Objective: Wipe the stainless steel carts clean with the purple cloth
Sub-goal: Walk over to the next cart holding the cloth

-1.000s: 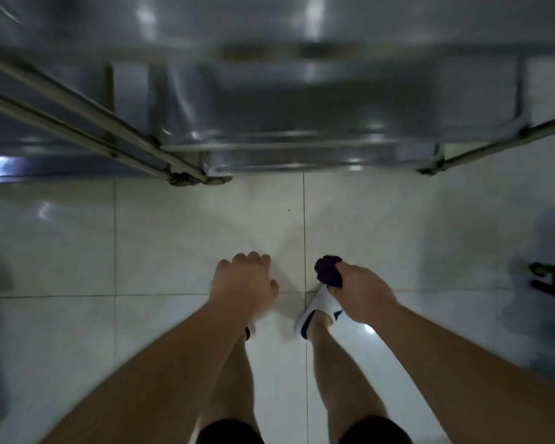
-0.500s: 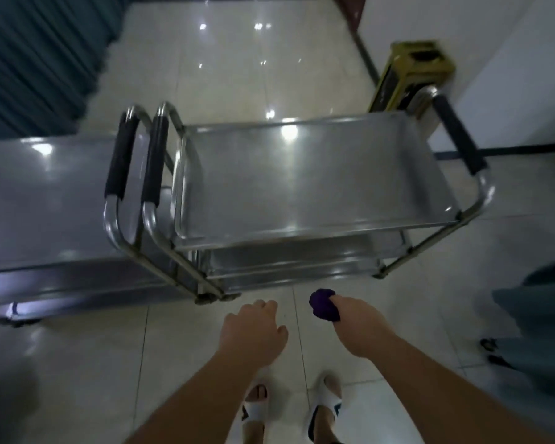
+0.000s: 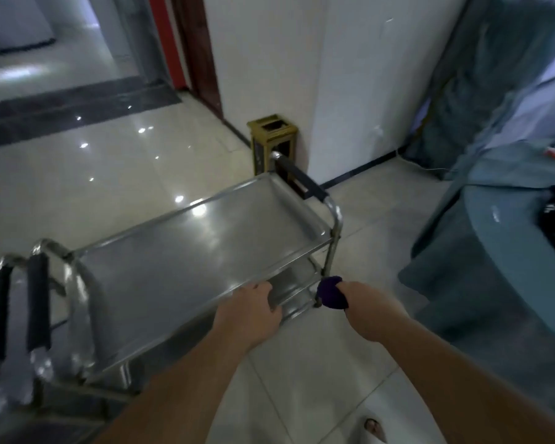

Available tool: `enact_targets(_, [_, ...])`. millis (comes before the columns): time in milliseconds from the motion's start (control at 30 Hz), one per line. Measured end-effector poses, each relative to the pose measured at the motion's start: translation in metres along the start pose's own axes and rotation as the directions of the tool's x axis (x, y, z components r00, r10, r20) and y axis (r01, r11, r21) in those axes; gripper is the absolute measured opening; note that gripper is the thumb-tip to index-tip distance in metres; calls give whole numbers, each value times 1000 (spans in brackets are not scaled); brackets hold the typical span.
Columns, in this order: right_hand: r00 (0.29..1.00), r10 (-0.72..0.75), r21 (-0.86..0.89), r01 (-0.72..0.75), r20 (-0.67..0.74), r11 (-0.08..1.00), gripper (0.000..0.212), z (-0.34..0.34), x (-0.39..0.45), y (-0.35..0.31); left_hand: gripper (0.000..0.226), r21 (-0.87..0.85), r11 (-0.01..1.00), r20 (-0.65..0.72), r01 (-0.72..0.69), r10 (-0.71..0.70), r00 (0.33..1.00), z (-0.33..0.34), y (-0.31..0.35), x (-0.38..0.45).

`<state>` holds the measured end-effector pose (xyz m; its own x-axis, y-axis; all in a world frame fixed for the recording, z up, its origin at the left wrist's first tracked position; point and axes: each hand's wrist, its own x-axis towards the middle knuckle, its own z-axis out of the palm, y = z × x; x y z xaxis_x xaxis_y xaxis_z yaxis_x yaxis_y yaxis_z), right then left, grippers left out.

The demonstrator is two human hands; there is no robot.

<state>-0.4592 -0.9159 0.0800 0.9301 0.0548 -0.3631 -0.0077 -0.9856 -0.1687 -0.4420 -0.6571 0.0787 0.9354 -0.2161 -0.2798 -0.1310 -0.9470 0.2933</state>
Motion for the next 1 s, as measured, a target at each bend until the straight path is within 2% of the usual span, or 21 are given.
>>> enact_targets(200, [994, 91, 63, -88, -58, 994, 39, -51, 17, 135, 47, 55, 991, -4, -123, 124, 992, 0, 146, 91])
enact_targets(367, [982, 165, 59, -161, -88, 985, 32, -101, 33, 258, 56, 122, 971, -1, -204, 205, 979, 5, 270, 153])
enact_targets(467, [971, 219, 78, -212, -96, 974, 32, -124, 50, 315, 59, 118, 965, 23, -235, 234, 972, 10, 321, 185])
enact_targets(700, [963, 268, 105, -267, 8, 958, 35, -142, 125, 384, 57, 147, 963, 81, -227, 217, 973, 18, 369, 280])
enact_targets(833, [972, 224, 65, -229, 76, 971, 41, -164, 193, 409, 55, 110, 967, 83, -228, 220, 972, 21, 392, 364])
enact_targets(1000, [963, 256, 7, -258, 88, 966, 34, -215, 289, 440, 58, 50, 962, 114, -270, 263, 958, 7, 411, 475])
